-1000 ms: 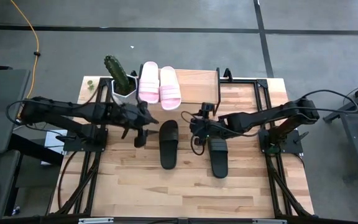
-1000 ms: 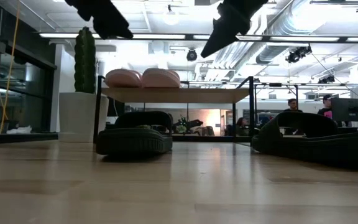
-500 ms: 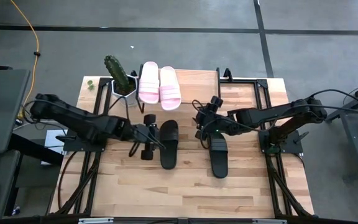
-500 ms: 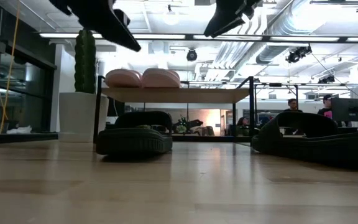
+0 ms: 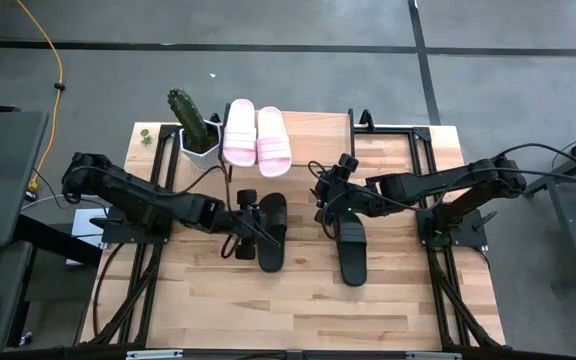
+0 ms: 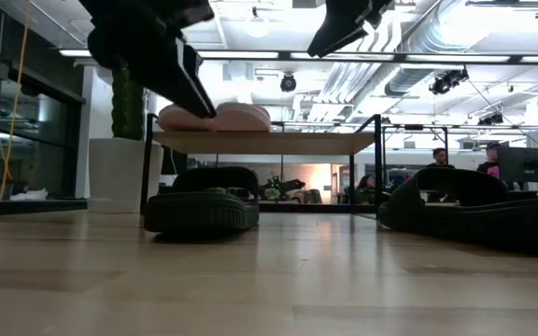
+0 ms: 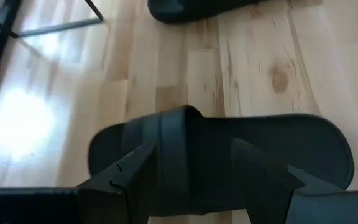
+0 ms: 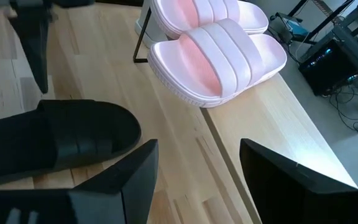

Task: Pick and place slides into the shelf
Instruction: Put the left black slipper on the shelf

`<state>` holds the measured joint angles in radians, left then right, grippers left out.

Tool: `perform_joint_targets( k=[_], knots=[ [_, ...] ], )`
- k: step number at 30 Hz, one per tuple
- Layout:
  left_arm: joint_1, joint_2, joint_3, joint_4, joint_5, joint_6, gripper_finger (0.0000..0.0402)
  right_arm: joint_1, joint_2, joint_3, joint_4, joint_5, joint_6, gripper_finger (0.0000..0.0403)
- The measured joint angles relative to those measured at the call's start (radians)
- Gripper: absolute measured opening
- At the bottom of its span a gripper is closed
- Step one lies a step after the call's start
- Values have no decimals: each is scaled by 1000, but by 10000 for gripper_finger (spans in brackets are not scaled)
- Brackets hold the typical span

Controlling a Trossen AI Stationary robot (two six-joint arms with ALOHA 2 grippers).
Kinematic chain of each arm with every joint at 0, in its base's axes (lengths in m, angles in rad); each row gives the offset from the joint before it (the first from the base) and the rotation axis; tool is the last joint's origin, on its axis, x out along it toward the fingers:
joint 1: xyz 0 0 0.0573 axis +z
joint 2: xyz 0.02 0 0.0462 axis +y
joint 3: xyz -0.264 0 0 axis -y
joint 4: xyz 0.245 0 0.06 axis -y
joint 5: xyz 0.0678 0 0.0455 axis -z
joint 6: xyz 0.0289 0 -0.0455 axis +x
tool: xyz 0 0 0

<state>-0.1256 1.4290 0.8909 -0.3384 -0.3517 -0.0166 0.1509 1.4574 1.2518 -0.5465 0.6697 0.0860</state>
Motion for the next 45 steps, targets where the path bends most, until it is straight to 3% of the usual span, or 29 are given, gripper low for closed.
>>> perform_joint_targets(
  k=[12, 45],
  knots=[
    [-2, 131, 0, 109, 4, 49, 188, 0, 0, 0, -5, 0, 0, 217],
    [2, 224, 1, 114, -125, 68, 189, 0, 2, 0, -12, -39, 6, 217]
  ],
)
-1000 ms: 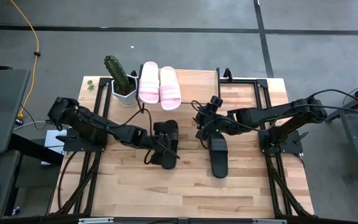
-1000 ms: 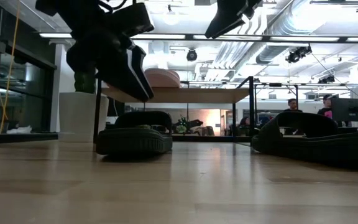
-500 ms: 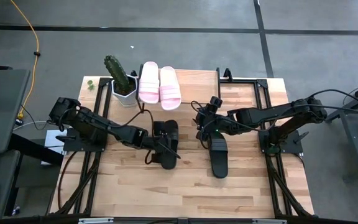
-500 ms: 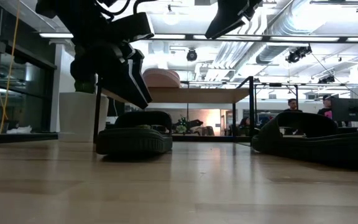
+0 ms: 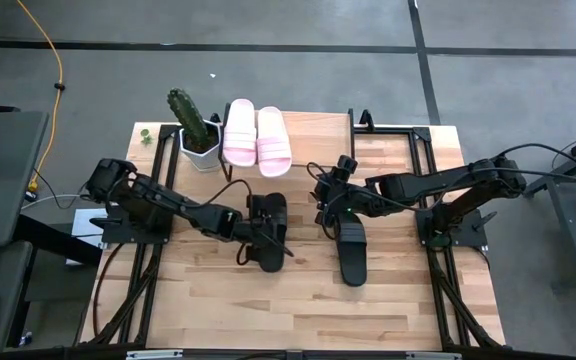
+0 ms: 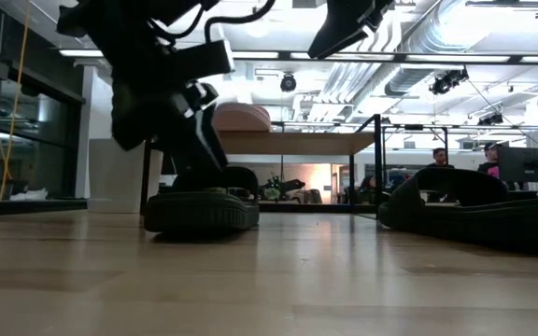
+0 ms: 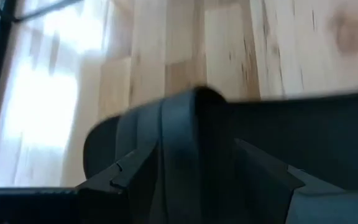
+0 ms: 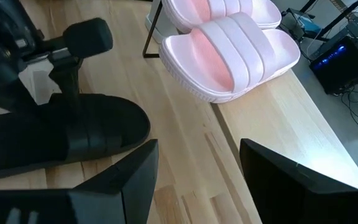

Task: Pick and place slides into the shelf
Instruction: Put the left black slipper on the shelf

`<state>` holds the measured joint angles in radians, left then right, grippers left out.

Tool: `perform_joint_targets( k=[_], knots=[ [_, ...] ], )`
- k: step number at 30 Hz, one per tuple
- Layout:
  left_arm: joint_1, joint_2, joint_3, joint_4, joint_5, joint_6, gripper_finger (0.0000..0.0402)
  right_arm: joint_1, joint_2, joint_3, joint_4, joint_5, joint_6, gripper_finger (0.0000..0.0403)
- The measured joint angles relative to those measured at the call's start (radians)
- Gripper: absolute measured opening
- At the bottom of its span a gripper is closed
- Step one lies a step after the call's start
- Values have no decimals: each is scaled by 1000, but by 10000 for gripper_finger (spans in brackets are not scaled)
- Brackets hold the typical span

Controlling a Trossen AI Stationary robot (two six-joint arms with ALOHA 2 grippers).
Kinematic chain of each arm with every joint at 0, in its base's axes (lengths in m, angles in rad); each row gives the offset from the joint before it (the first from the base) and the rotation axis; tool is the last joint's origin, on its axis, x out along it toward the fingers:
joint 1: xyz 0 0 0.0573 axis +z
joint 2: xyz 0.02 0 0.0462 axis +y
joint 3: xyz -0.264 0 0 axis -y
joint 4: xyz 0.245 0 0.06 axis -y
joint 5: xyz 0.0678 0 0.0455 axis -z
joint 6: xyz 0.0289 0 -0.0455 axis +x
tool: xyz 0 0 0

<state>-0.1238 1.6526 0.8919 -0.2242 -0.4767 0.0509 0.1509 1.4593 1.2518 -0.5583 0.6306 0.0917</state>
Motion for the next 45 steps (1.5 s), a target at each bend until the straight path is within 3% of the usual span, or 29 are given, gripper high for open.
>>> perform_joint_targets(
  k=[16, 33, 45],
  knots=[
    [0, 17, -1, -1, -155, 6, 189, 0, 0, 0, 1, 0, -2, 217],
    [0, 68, -1, 51, -118, 32, 188, 0, 0, 0, 1, 1, -6, 217],
    [0, 87, -1, 78, -232, 50, 188, 0, 0, 0, 1, 1, -14, 217]
  ],
)
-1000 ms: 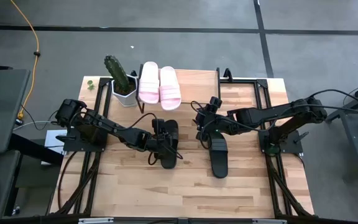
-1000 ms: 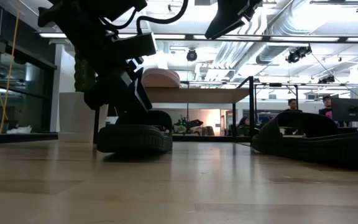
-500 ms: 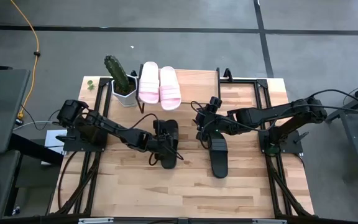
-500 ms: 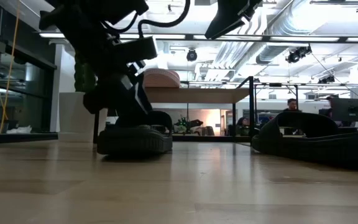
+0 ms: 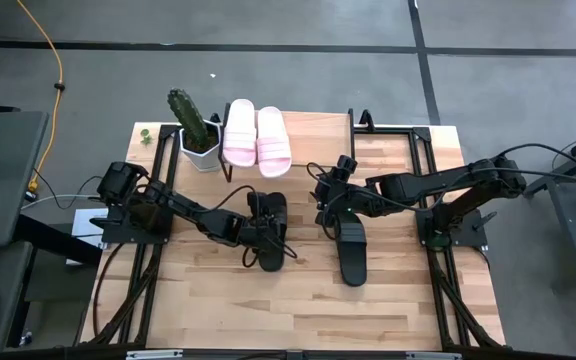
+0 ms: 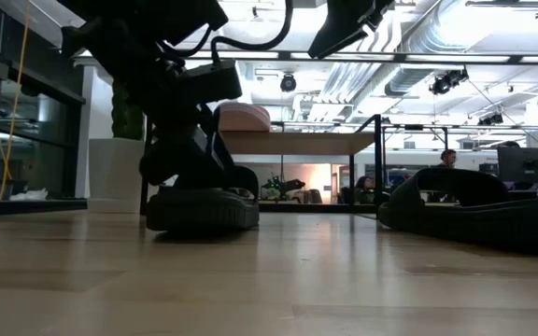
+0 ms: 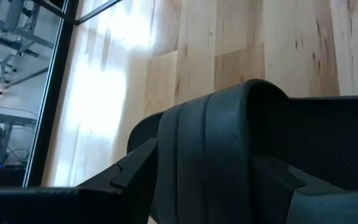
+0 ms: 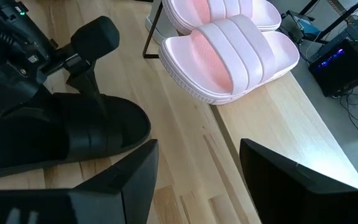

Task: Pick and place slides into the shelf
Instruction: Put the left black slipper on the shelf

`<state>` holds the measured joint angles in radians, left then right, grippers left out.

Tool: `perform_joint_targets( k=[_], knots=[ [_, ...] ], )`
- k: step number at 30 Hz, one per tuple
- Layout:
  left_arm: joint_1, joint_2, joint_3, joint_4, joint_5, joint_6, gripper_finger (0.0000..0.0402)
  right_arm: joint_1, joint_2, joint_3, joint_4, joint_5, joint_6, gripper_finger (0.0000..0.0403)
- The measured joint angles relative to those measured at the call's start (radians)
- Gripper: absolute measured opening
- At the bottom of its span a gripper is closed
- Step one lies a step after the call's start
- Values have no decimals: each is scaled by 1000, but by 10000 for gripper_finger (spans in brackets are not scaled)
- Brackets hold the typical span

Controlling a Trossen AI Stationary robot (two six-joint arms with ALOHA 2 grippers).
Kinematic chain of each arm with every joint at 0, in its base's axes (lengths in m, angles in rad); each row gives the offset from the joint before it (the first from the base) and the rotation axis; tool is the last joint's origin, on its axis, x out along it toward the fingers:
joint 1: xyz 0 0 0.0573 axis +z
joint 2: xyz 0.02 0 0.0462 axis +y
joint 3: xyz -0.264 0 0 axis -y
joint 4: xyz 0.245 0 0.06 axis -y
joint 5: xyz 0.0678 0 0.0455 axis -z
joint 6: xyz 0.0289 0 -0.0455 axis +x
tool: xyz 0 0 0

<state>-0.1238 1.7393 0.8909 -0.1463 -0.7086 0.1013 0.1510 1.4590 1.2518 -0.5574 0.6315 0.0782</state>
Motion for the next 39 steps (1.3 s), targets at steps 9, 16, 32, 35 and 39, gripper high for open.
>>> perform_joint_targets(
  k=[9, 16, 32, 35, 39],
  knots=[
    [0, 0, 0, 1, -7, 0, 188, 0, 0, 0, 0, 0, 0, 217],
    [0, 0, 0, 1, -6, 6, 158, 0, 0, 0, 0, 0, 0, 217],
    [0, -2, 0, 7, 27, 49, 21, 0, 0, 0, 0, 0, -8, 217],
    [0, -2, 0, 7, 29, 50, 17, 0, 0, 0, 0, 0, -8, 217],
    [0, -2, 0, 11, 28, 50, 7, 0, 0, 0, 0, 0, -9, 217]
  ],
)
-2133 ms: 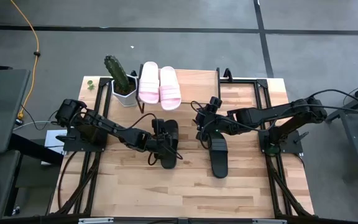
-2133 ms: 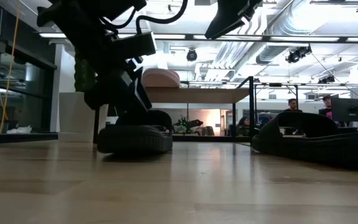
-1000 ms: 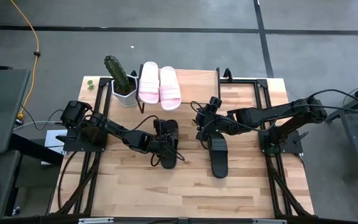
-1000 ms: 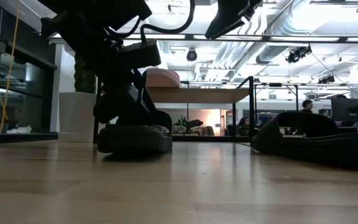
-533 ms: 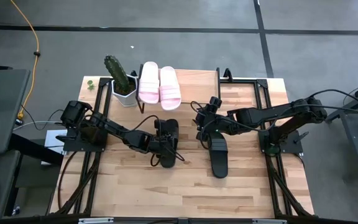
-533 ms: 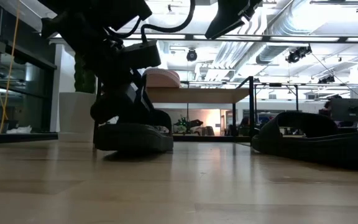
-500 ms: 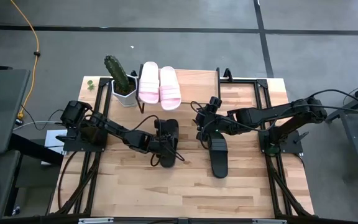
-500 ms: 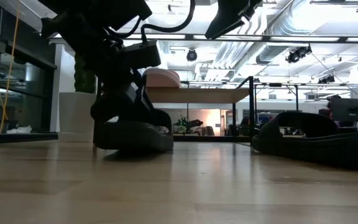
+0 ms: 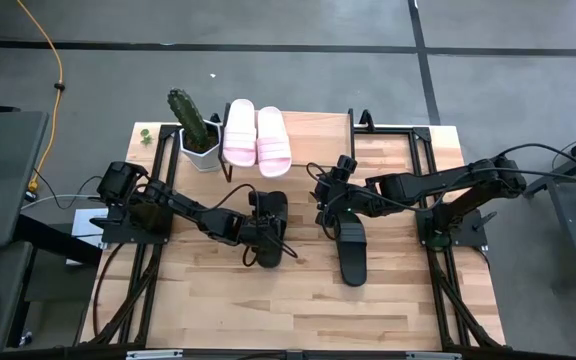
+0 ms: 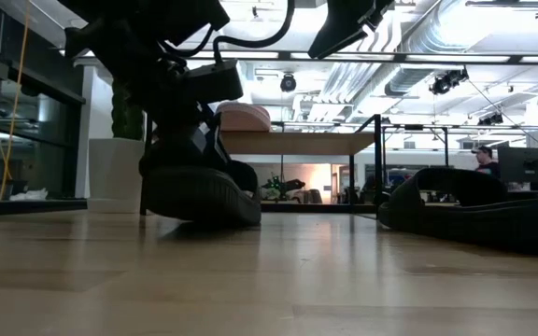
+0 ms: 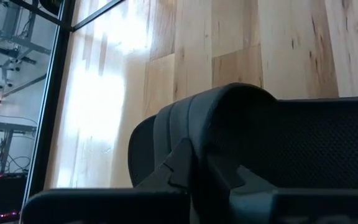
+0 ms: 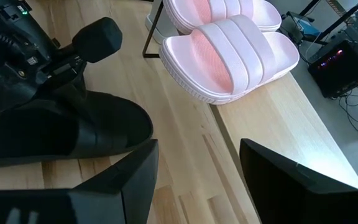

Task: Pick and place slides into the shelf
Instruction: Put the left black slipper on the shelf

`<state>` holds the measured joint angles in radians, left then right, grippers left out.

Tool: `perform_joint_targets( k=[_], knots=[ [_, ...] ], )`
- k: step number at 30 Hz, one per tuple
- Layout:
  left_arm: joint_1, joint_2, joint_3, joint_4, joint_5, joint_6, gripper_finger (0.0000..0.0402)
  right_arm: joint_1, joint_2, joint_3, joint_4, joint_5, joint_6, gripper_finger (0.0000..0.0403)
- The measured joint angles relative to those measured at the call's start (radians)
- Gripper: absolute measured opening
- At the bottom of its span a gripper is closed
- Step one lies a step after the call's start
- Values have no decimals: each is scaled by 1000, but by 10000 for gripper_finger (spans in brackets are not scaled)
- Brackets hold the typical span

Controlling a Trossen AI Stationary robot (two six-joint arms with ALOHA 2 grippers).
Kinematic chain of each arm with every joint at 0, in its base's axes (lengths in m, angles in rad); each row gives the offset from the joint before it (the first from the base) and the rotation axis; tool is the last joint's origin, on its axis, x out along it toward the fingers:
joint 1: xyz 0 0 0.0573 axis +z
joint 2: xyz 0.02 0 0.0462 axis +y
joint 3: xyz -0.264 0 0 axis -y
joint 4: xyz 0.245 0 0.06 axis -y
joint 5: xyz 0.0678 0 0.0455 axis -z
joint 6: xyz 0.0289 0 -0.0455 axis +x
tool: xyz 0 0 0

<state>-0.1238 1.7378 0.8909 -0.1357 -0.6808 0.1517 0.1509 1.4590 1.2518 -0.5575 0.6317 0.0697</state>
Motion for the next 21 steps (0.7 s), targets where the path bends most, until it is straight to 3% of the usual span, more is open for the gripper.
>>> perform_joint_targets(
  k=[14, 21],
  knots=[
    [-1, 2, 182, -275, -13, -49, 16, 0, 0, 0, 0, 7, -29, 217],
    [-1, 2, 292, -435, -109, -53, 6, 0, 0, 0, 0, 19, -51, 217]
  ],
)
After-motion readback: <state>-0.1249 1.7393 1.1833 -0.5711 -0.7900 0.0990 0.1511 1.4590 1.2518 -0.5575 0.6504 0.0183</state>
